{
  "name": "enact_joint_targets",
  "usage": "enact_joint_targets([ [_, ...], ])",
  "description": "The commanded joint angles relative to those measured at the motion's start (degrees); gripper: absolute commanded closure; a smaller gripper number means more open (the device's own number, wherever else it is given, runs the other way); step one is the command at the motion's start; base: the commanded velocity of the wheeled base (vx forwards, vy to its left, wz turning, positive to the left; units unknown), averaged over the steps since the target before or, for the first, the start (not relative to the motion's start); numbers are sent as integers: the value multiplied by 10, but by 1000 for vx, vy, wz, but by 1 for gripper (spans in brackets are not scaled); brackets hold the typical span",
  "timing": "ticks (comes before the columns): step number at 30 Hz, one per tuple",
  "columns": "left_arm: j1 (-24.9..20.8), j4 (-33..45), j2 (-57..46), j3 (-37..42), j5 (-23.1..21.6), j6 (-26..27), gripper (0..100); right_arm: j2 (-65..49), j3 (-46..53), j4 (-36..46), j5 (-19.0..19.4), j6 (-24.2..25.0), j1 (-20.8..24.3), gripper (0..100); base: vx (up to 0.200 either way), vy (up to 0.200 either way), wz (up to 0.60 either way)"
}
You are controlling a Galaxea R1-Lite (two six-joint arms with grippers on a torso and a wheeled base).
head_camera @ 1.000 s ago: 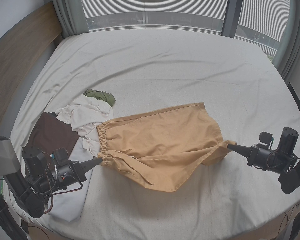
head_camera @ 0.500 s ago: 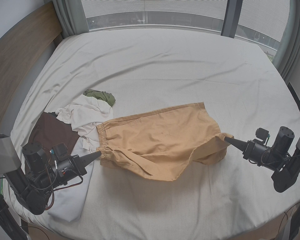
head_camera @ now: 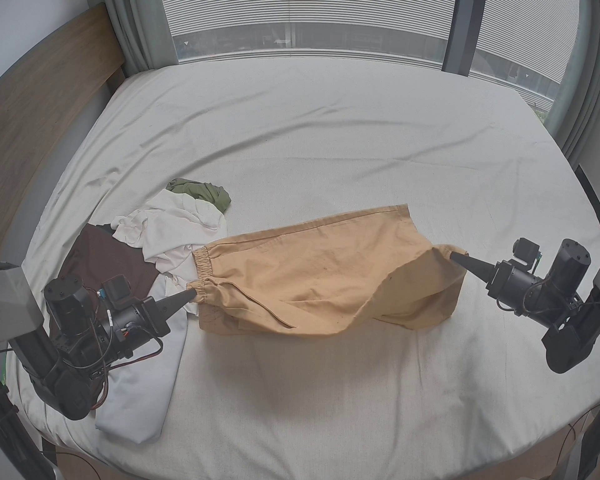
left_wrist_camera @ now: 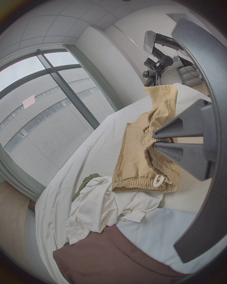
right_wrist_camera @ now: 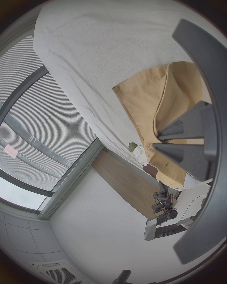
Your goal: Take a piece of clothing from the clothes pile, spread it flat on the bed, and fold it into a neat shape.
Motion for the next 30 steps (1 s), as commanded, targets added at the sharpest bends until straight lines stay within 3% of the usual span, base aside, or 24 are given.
enact_joint_targets([
  [1, 2, 0, 9, -8, 9, 0, 100, 0, -27, 0, -1, 7, -1, 100, 0, 0, 0],
  [10, 1, 0, 32, -33, 40, 0, 100, 14, -84, 9, -1, 16, -1, 100, 0, 0, 0],
  [30, 19, 1, 34, -57, 43, -15, 100, 54, -294, 205, -1, 16, 12, 100, 0, 0, 0],
])
